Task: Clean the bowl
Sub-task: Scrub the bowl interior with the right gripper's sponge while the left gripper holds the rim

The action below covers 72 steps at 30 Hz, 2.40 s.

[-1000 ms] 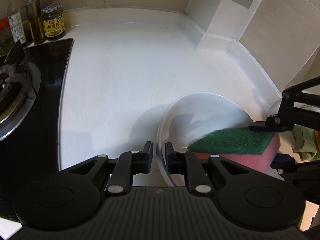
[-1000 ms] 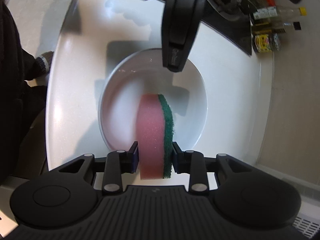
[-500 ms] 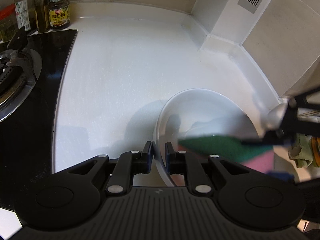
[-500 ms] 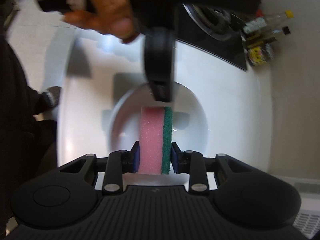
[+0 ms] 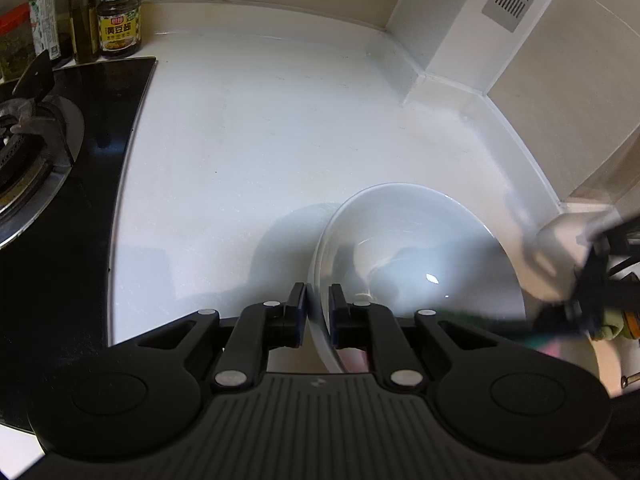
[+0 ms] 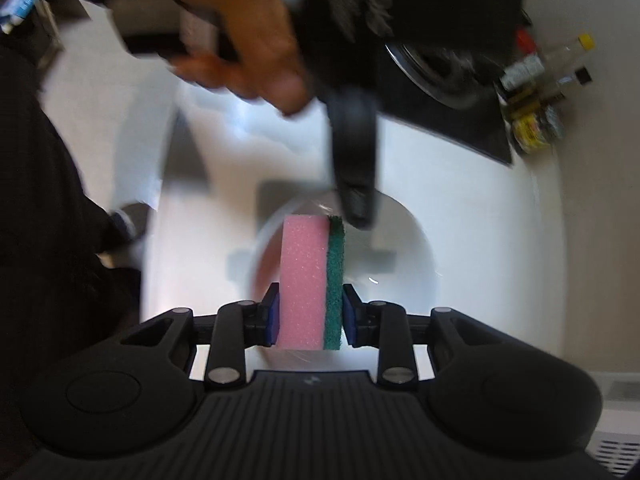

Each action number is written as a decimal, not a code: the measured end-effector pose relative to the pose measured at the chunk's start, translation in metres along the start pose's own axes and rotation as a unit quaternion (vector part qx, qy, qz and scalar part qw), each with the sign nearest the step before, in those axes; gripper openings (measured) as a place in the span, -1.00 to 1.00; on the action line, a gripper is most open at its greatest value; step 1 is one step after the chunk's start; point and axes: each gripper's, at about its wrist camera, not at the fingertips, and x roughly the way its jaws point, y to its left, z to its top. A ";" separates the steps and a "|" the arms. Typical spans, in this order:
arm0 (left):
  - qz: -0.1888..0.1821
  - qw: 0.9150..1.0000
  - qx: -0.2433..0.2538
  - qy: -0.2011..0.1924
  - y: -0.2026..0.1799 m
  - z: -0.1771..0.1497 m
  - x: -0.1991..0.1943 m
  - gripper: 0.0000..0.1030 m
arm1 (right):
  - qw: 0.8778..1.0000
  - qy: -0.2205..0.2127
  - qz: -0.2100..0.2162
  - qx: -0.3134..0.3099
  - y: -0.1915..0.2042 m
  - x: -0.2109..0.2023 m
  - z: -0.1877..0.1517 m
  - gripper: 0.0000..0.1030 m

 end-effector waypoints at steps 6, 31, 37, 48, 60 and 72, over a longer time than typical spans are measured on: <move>0.003 1.000 0.001 0.000 -0.001 -0.001 -0.001 -0.79 | 0.999 0.009 -0.034 -0.003 -0.001 0.007 -0.005 -0.50; 0.028 0.999 0.026 0.004 -0.011 0.003 -0.001 -0.81 | 0.998 -0.035 -0.051 0.022 0.005 0.009 -0.011 -0.49; 0.029 0.999 0.031 0.006 -0.013 0.004 0.000 -0.84 | 0.998 -0.056 0.026 0.012 0.012 -0.016 -0.018 -0.49; 0.044 0.998 0.040 0.009 -0.014 0.007 0.001 -0.84 | 0.996 -0.068 -0.035 0.039 0.007 -0.006 -0.013 -0.49; 0.042 0.998 0.049 0.012 -0.014 0.010 0.002 -0.88 | 0.998 -0.034 -0.038 0.044 -0.011 -0.001 -0.029 -0.50; 0.045 0.998 0.050 0.010 -0.015 0.012 0.004 -0.91 | 0.997 -0.065 -0.001 0.028 -0.003 -0.020 -0.025 -0.50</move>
